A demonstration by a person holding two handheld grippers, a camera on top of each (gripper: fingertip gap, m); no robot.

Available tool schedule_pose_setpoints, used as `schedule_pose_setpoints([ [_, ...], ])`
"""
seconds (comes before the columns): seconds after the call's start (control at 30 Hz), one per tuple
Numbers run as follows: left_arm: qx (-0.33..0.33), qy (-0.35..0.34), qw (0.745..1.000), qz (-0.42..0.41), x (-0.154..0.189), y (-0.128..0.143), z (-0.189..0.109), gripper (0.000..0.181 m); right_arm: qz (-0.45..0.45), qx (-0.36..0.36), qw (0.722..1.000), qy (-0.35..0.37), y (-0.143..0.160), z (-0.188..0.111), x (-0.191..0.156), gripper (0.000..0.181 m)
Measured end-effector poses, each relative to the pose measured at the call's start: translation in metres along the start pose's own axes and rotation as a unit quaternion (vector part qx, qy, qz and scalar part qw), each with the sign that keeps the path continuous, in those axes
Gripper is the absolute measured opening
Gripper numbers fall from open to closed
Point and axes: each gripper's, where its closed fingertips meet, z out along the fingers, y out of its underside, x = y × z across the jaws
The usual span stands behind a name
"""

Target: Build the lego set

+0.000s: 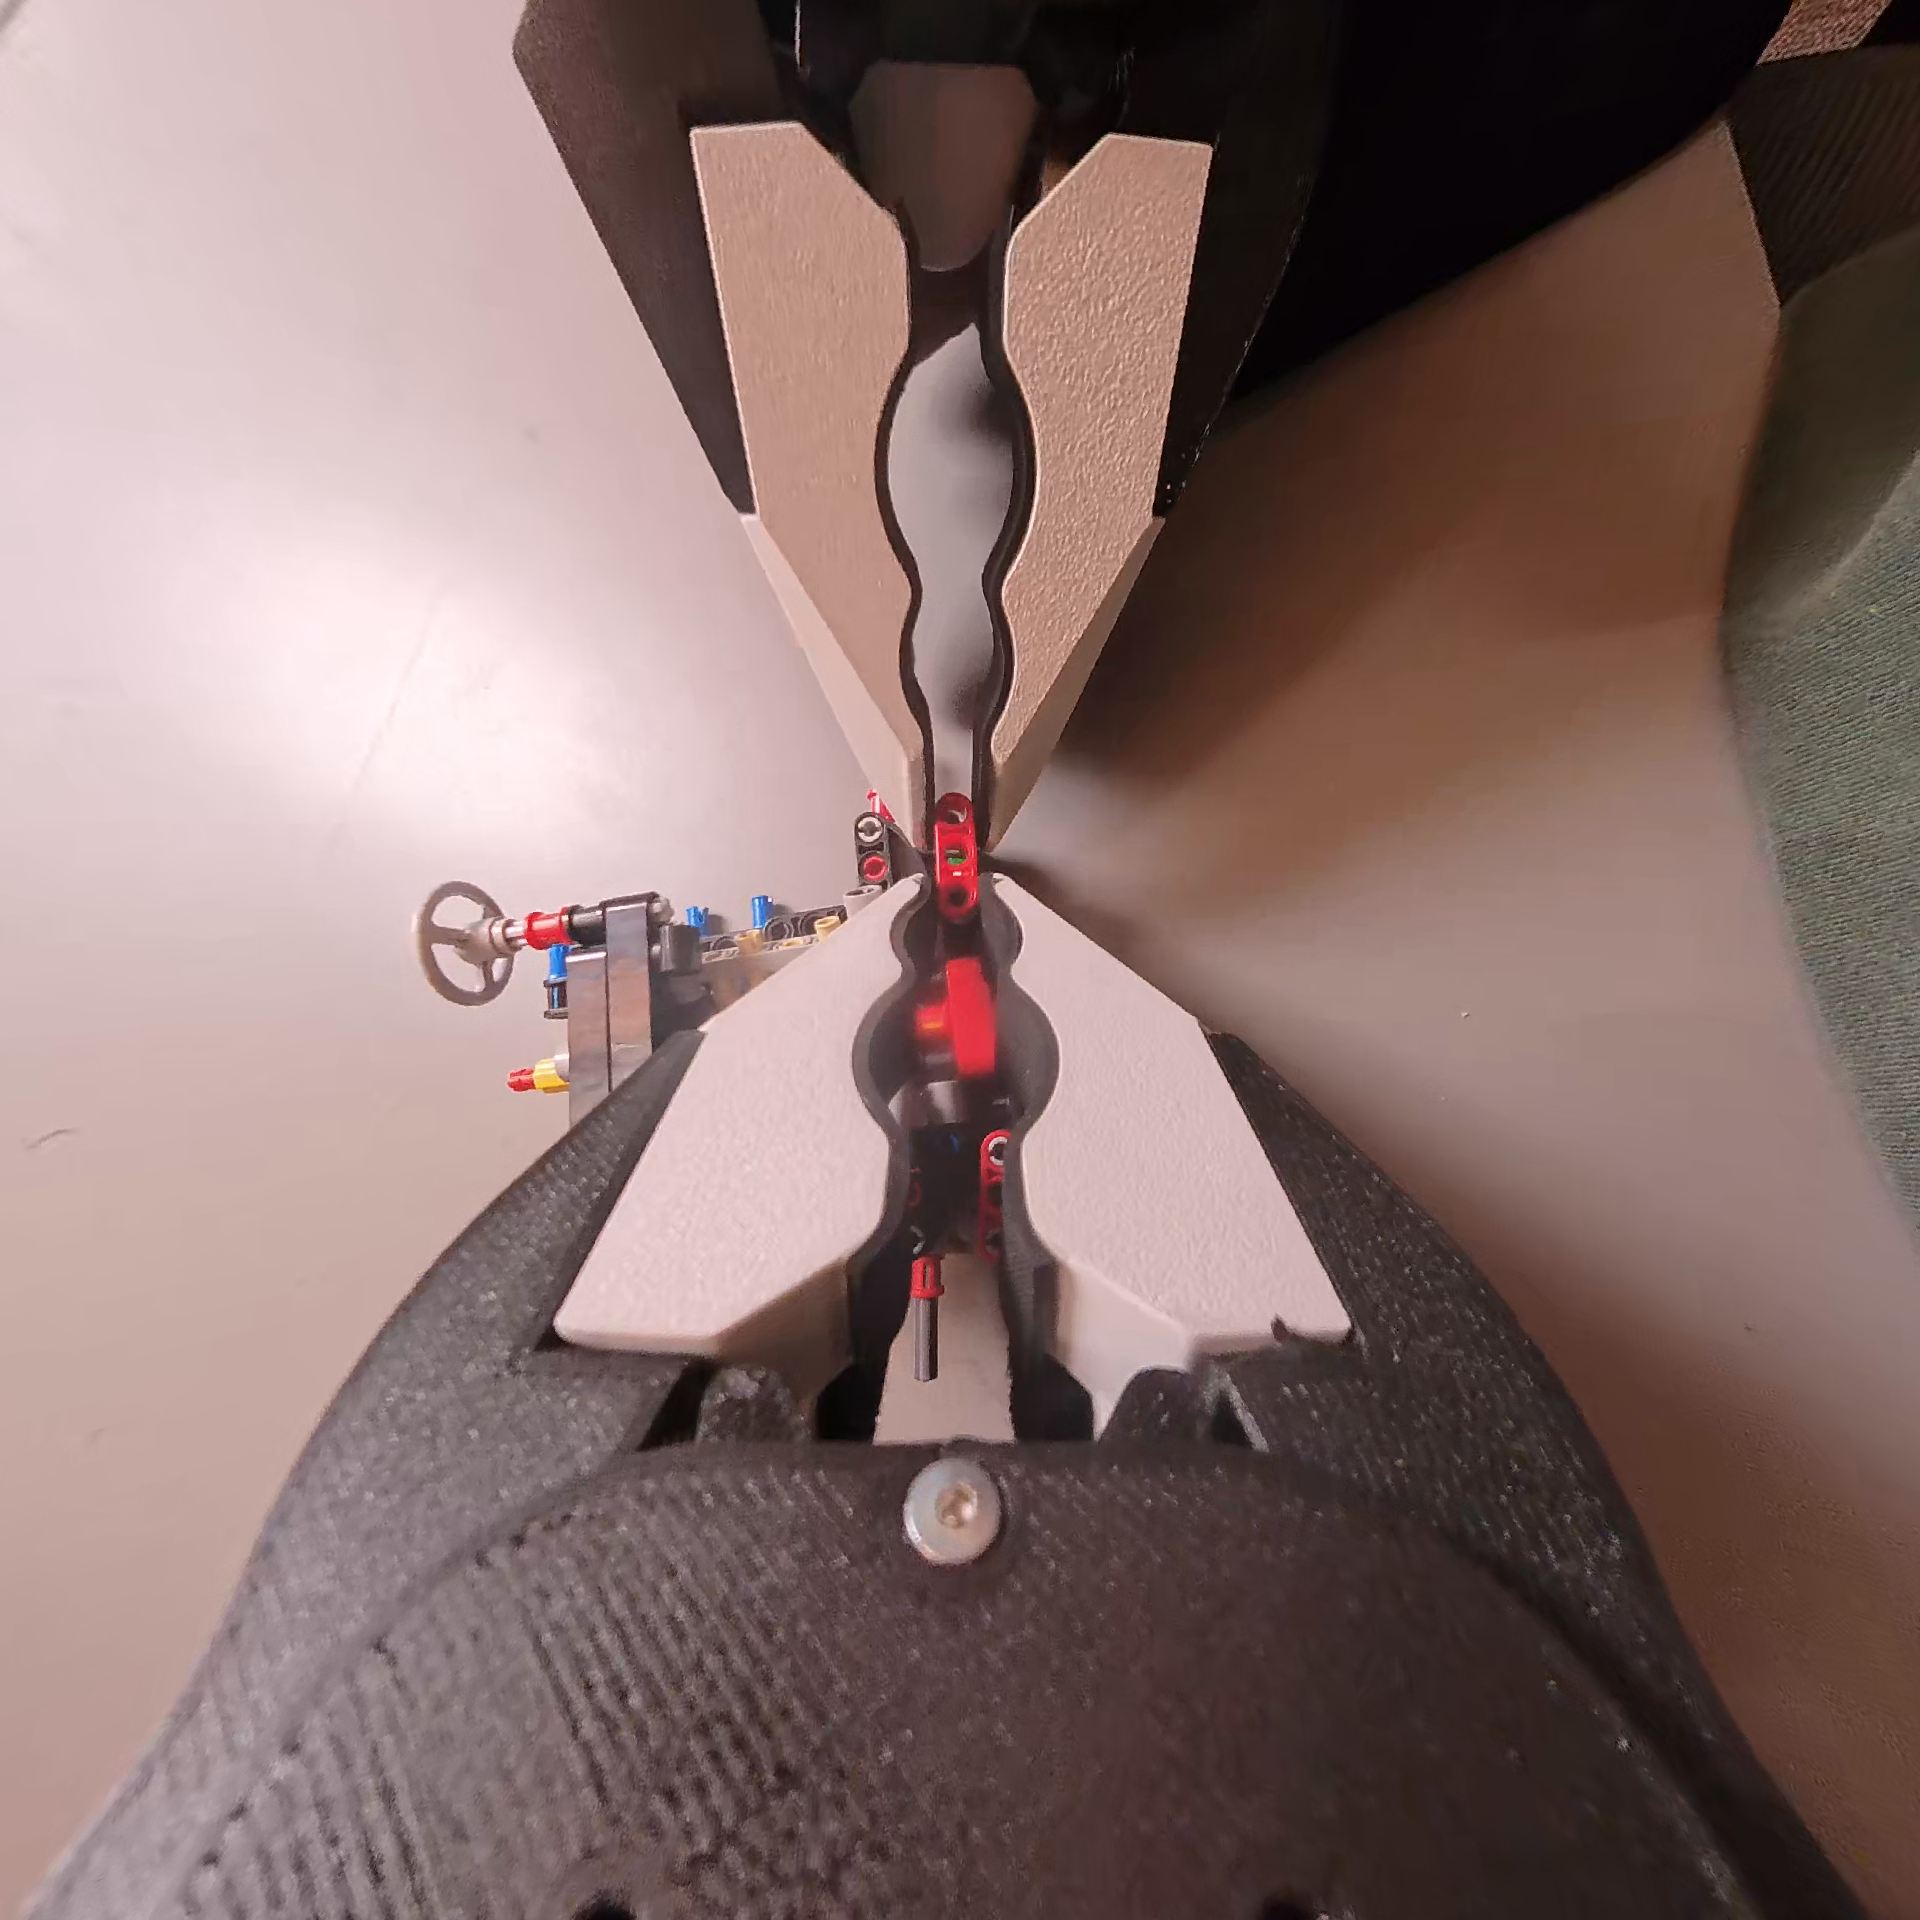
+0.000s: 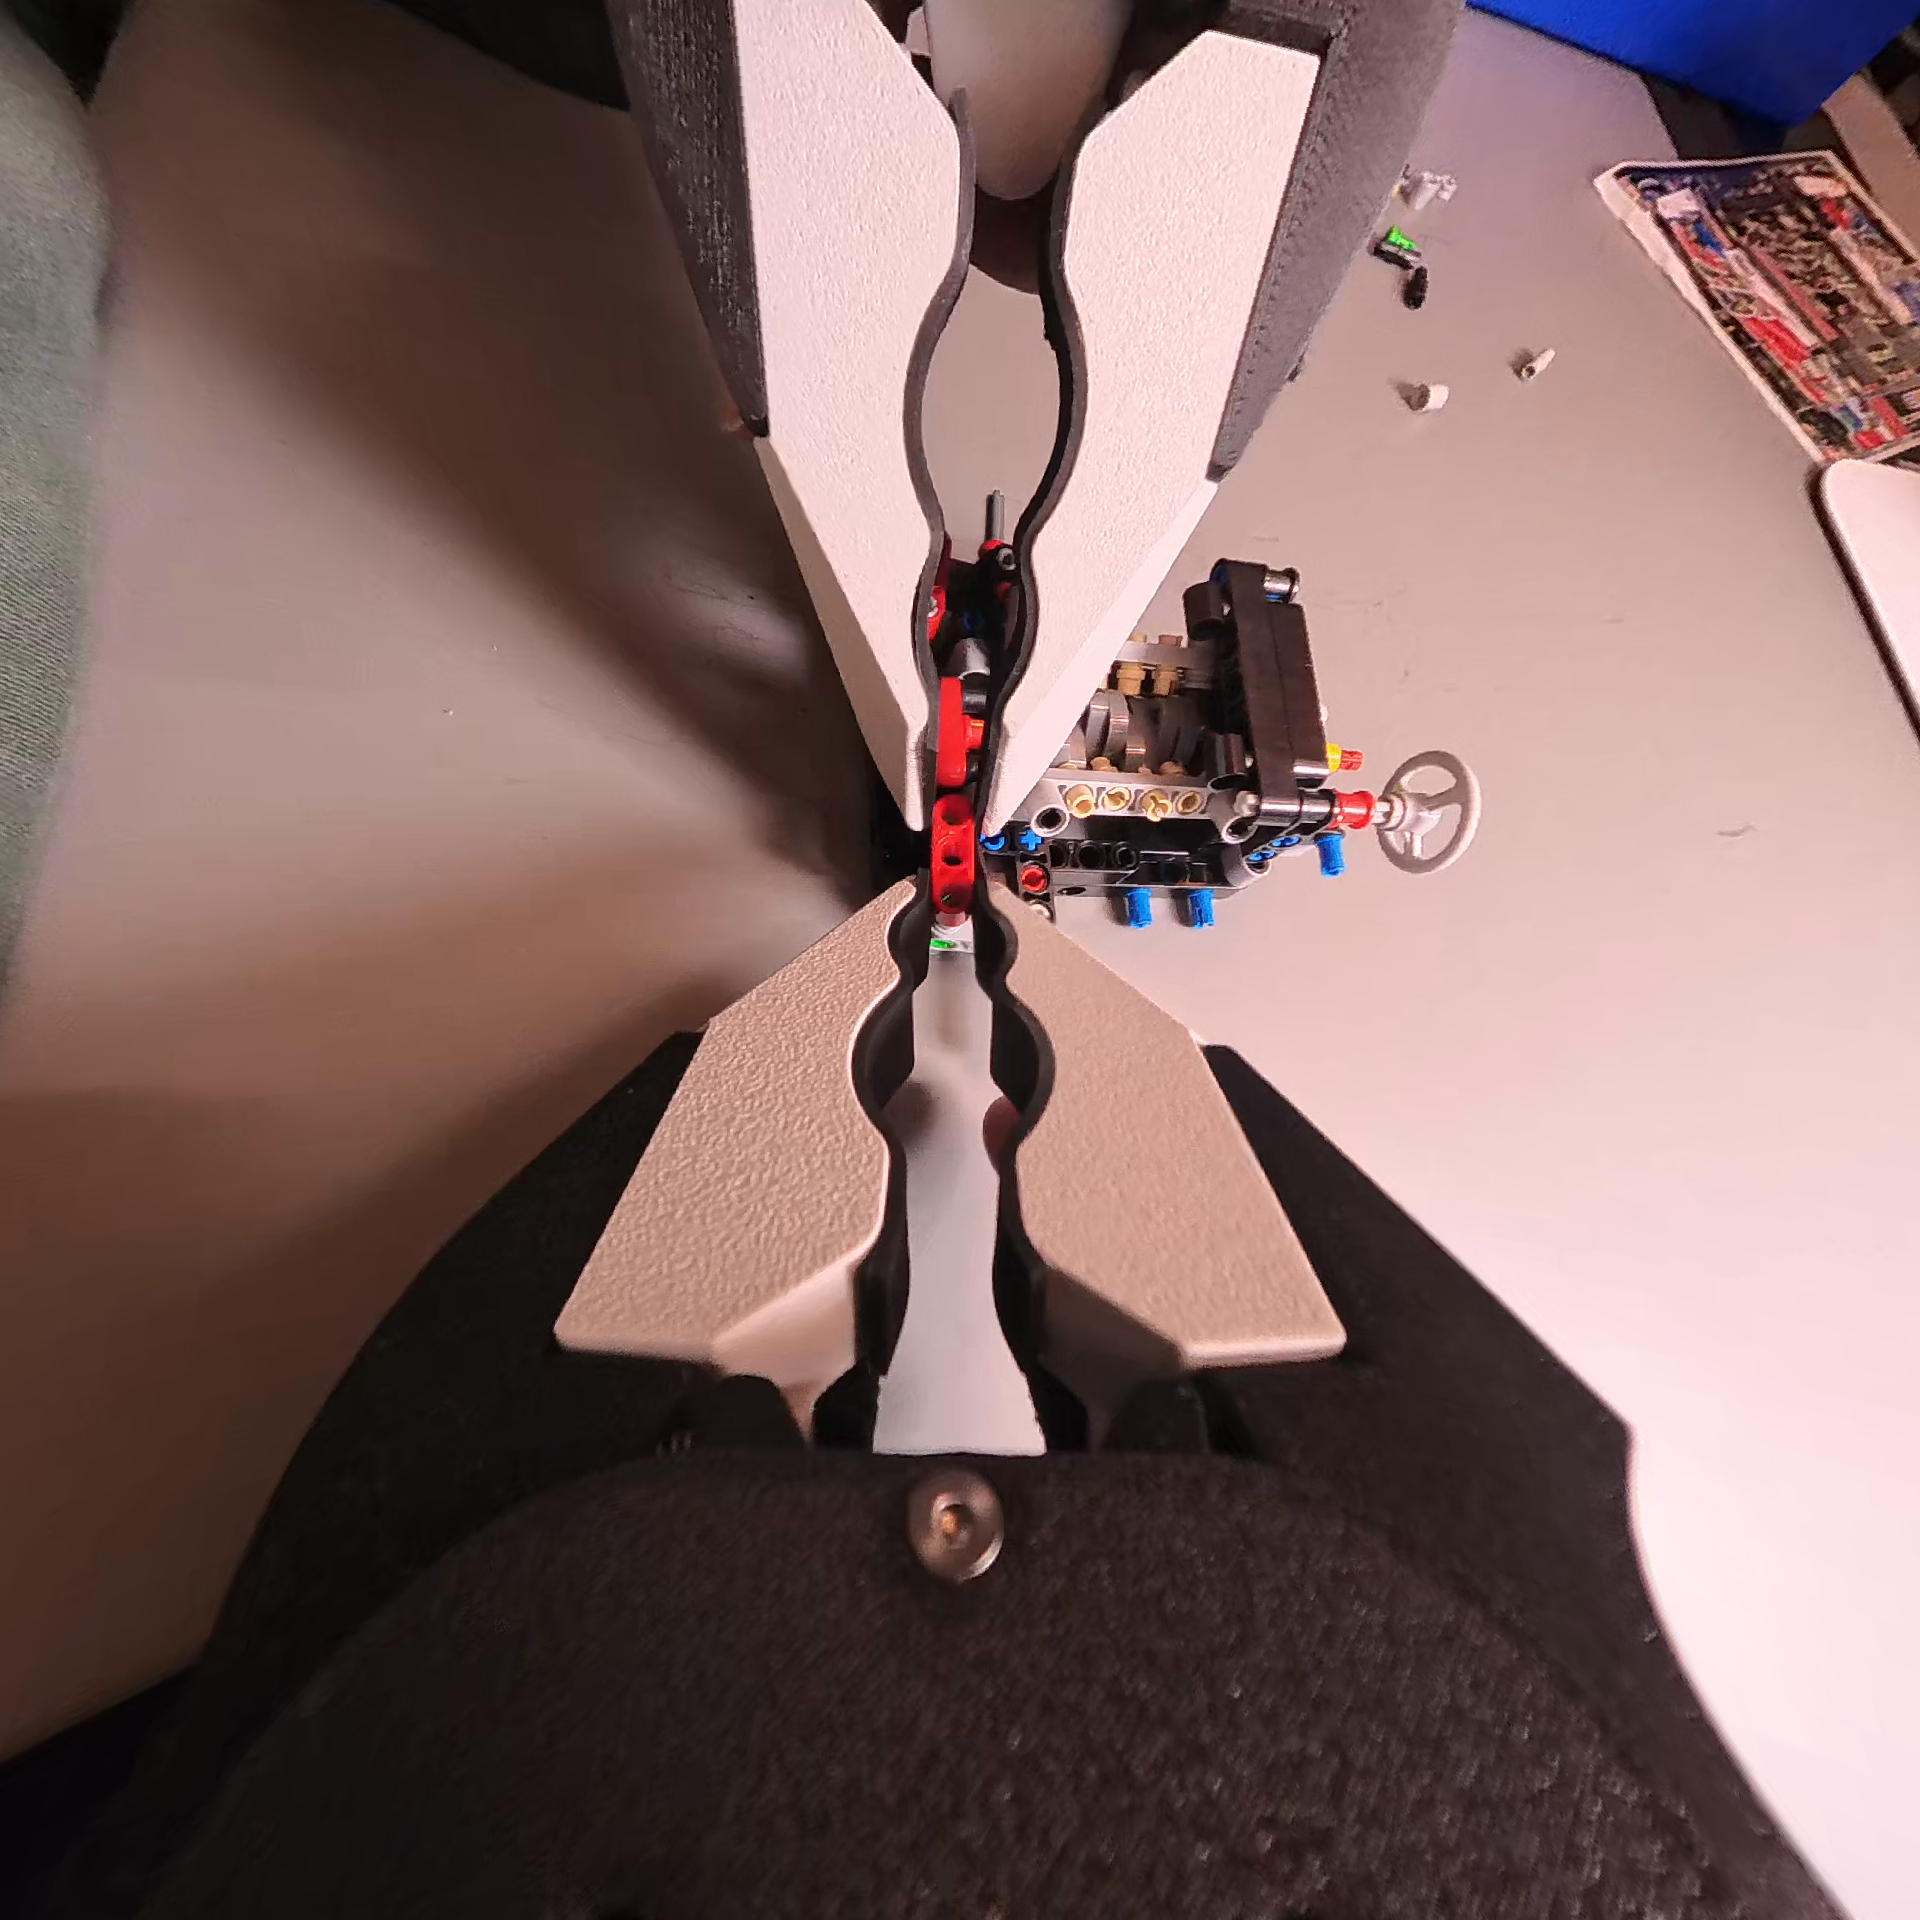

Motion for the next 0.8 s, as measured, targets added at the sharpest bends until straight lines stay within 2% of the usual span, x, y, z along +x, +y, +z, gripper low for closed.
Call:
schedule_pose_setpoints([
  [0.23,-0.011,0.013,1.000,-0.026,-0.0022,0.0022,-0.0008,0.006,0.038,0.005,0.999,-0.020,-0.0009,0.0016,0.0018,0.006],
  [0.43,-0.020,0.029,0.998,-0.054,-0.0031,0.0035,-0.0007,0.006,0.012,0.017,1.000,-0.004,-0.0067,-0.0031,0.0038,0.012],
  [0.6,-0.025,0.033,0.997,-0.064,-0.0034,0.0035,-0.0005,0.006,-0.005,0.008,1.000,0.007,-0.0066,-0.0020,0.0049,0.007],
  [0.8,-0.044,0.038,0.996,-0.067,-0.0035,0.0040,0.0007,0.006,0.016,0.011,1.000,-0.014,-0.0037,-0.0003,0.0041,0.006],
])
